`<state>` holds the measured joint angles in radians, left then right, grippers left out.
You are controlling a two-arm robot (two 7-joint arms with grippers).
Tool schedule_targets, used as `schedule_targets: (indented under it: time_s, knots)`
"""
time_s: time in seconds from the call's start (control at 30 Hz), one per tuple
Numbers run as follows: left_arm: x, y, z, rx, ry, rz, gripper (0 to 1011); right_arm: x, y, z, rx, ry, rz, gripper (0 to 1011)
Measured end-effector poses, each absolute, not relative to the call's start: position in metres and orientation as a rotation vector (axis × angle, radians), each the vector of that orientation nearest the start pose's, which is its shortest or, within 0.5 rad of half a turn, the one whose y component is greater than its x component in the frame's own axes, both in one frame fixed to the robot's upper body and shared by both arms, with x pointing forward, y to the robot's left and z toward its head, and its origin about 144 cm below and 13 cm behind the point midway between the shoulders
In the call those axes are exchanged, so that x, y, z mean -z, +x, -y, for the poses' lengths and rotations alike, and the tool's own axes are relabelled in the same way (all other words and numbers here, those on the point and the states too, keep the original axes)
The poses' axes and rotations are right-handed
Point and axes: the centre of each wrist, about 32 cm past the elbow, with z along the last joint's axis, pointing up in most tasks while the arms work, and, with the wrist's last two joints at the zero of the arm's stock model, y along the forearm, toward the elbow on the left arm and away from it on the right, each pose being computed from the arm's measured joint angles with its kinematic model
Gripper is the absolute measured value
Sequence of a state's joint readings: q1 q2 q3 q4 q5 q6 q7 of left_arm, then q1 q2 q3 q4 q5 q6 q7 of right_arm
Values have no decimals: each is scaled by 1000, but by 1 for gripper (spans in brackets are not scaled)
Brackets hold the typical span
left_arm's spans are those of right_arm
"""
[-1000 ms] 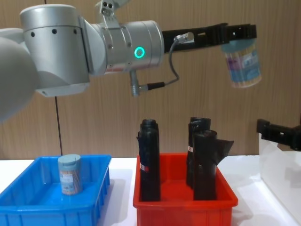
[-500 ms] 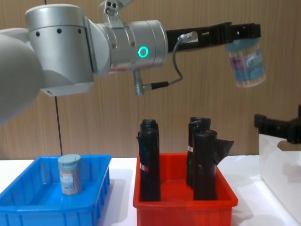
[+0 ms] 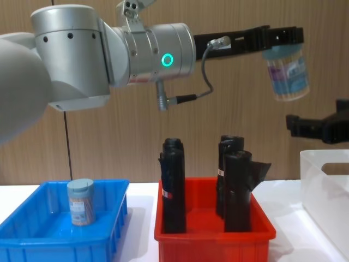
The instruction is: Pick the cotton swabs from the blue box and place them into the white box.
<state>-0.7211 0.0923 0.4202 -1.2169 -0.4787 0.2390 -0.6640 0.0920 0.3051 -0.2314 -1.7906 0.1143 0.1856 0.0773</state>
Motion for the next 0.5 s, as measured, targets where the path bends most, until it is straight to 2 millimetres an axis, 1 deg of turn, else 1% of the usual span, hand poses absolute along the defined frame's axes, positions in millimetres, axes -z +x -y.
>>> schedule_targets:
  time_s: [0.5]
  knots:
    - [-1309,618,-140,-500,-125,-37,679,-1249,476,223,1232,-112,234,1002]
